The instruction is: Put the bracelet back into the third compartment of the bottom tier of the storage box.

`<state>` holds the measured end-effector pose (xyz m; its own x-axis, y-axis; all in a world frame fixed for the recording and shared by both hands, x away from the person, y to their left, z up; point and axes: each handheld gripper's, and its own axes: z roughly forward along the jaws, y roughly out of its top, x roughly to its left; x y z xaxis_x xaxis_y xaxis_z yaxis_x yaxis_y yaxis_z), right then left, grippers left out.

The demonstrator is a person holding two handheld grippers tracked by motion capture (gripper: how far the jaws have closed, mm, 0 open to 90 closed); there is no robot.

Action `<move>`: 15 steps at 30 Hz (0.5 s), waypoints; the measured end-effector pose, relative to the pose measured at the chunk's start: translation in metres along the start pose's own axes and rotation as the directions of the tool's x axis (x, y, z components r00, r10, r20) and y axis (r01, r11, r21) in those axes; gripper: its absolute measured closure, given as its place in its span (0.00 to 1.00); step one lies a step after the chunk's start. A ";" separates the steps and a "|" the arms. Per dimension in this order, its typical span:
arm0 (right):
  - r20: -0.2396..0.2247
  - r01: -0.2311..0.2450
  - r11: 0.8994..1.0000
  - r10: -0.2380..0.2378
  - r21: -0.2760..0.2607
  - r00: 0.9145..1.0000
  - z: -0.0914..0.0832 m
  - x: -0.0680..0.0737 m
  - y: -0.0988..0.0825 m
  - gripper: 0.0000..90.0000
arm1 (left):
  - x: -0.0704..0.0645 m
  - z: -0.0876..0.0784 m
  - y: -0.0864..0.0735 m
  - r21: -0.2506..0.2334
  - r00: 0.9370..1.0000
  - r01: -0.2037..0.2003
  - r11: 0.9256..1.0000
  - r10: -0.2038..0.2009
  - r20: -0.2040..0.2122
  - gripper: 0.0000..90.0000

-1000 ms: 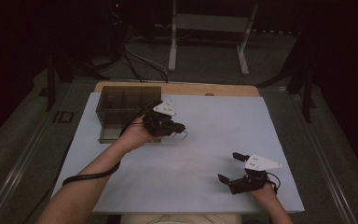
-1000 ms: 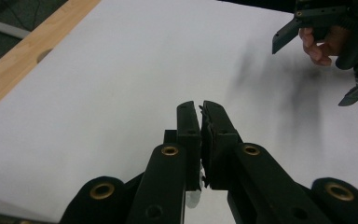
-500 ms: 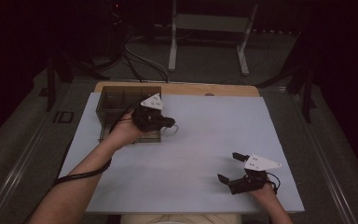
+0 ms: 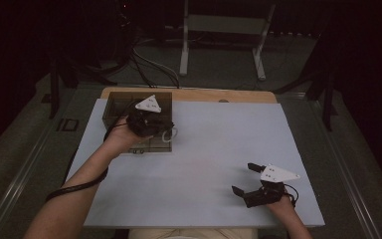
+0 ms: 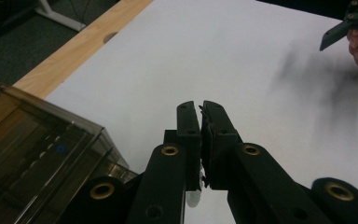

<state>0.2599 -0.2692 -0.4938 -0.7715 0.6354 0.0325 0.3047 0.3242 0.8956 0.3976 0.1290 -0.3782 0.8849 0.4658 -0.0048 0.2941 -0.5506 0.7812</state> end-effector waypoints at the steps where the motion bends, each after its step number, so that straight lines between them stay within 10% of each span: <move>1: 0.000 0.000 1.000 0.000 0.000 1.000 0.000 0.000 0.000 0.00 | 0.001 -0.001 -0.001 0.004 1.000 0.003 1.000 -0.003 -0.007 0.98; 15: 0.000 0.002 1.000 -0.002 0.005 1.000 0.000 0.000 0.000 0.00 | 0.019 -0.005 -0.023 -0.007 0.996 0.068 0.998 -0.068 -0.052 0.98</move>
<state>0.2599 -0.2687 -0.4940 -0.7718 0.6351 0.0309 0.3062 0.3287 0.8934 0.4060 0.1546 -0.3934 0.8431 0.5372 -0.0256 0.3509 -0.5132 0.7833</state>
